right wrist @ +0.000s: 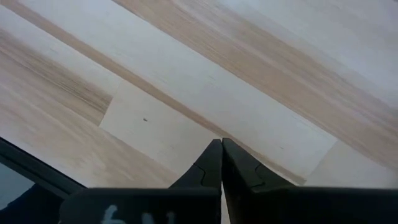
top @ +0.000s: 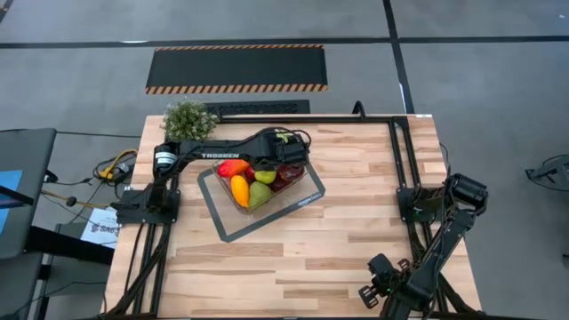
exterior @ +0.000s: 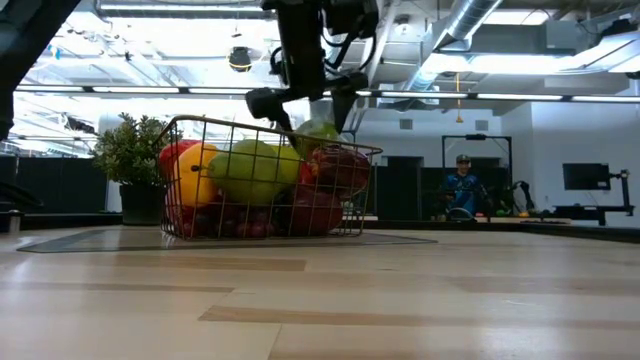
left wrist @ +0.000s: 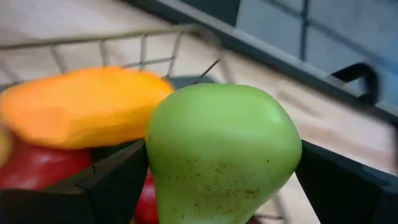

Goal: Build produce basket
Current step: Put the green pear into the gold wire basket

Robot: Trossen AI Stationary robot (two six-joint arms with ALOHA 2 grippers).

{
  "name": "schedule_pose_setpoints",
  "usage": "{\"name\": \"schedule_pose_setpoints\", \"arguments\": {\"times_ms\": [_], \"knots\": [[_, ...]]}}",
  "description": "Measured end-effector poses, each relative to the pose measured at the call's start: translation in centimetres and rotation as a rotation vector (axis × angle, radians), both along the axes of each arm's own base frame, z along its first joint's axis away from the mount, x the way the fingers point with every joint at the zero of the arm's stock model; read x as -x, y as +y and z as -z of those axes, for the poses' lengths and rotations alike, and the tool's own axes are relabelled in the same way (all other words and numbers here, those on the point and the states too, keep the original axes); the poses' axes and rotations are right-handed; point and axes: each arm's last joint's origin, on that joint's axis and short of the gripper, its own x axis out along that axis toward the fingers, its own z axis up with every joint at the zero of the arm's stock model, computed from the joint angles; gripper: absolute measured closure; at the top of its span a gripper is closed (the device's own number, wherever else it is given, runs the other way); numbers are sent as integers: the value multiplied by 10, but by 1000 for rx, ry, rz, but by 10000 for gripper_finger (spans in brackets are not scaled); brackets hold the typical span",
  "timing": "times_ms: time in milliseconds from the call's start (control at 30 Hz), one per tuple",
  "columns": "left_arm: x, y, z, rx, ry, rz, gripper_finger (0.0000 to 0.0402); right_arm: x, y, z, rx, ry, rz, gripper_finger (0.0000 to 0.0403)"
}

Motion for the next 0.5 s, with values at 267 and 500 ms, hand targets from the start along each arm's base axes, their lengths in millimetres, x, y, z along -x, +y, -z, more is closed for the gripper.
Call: {"name": "schedule_pose_setpoints", "arguments": {"times_ms": [267,500], "knots": [[6,-3,2,91,42,-1,37,-1,0,0,15,-26,-7,375],[6,-2,1,88,133,144,37,-2,0,0,19,-50,-7,365]]}}
